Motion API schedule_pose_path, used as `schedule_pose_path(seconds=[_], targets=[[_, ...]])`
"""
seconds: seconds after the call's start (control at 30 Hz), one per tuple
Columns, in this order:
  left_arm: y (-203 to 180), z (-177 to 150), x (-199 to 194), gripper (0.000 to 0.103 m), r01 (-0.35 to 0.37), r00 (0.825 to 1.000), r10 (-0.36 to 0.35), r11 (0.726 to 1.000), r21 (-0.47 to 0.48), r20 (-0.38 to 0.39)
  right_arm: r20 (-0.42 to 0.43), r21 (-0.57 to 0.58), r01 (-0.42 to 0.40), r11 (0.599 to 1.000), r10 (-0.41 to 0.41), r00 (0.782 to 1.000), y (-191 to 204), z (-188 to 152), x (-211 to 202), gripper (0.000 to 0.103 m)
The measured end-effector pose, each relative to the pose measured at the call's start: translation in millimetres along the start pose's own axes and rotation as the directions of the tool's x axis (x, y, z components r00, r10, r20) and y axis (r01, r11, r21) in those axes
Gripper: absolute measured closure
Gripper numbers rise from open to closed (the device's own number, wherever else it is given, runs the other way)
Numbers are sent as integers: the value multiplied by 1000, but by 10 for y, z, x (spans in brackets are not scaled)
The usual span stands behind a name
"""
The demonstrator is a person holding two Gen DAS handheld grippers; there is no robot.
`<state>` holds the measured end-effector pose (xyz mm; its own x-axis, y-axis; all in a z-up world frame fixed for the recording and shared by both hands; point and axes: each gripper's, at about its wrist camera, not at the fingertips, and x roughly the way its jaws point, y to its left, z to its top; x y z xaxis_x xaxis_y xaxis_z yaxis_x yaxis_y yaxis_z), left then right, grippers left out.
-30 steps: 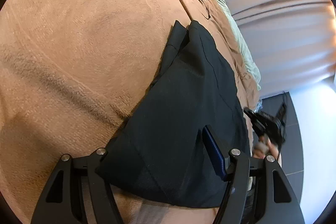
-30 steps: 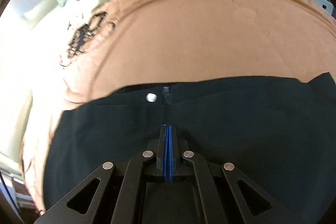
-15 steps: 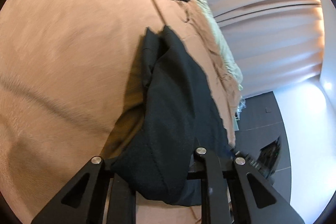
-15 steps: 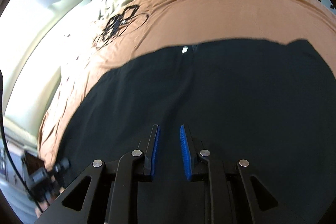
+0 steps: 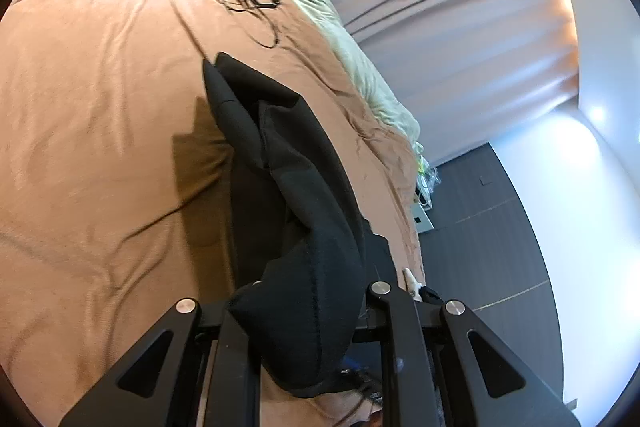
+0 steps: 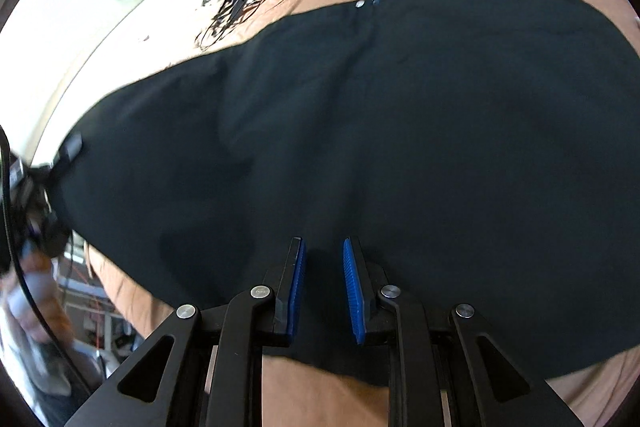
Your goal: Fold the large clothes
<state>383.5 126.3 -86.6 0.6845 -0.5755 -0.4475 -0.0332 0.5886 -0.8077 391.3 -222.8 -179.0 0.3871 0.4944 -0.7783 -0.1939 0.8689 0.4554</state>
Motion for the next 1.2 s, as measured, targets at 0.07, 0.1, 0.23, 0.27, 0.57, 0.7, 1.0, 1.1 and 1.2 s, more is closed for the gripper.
schedule_pose_path(seconds=[0.07, 0.1, 0.23, 0.27, 0.57, 0.7, 1.0, 1.1, 1.2], targets=[[-139, 17, 48, 86, 5, 1000, -5, 1000, 18, -2, -11, 8, 12, 1000, -12, 1000, -33, -46, 43, 83], [-224, 17, 73, 86, 8, 1000, -8, 999, 33, -4, -20, 9, 25, 1000, -25, 1000, -48, -72, 79, 83], [-522, -10, 196, 86, 11, 1000, -9, 996, 93, -21, -27, -23, 68, 997, -69, 997, -17, -73, 222, 82], [-617, -15, 227, 86, 13, 1000, -11, 994, 109, -26, -29, -21, 67, 998, -68, 997, -23, -70, 228, 82], [-1250, -193, 488, 86, 57, 994, -35, 973, 222, -104, -43, 58, -19, 998, 22, 999, -195, -60, 135, 84], [-1479, -284, 674, 86, 81, 988, -41, 961, 265, -151, -20, 118, -99, 988, 102, 995, -298, -48, -41, 84], [-1927, -686, 1261, 86, 101, 962, -4, 934, 343, -273, 231, 214, -128, 968, 77, 970, -1074, -122, -1257, 84], [-2023, -877, 1528, 86, 118, 945, 6, 927, 357, -327, 280, 275, -106, 955, 26, 960, -1415, -208, -1510, 83], [-2109, -1168, 1843, 86, 131, 917, 31, 918, 375, -397, 292, 339, -94, 936, -10, 956, -1710, -306, -1609, 83]])
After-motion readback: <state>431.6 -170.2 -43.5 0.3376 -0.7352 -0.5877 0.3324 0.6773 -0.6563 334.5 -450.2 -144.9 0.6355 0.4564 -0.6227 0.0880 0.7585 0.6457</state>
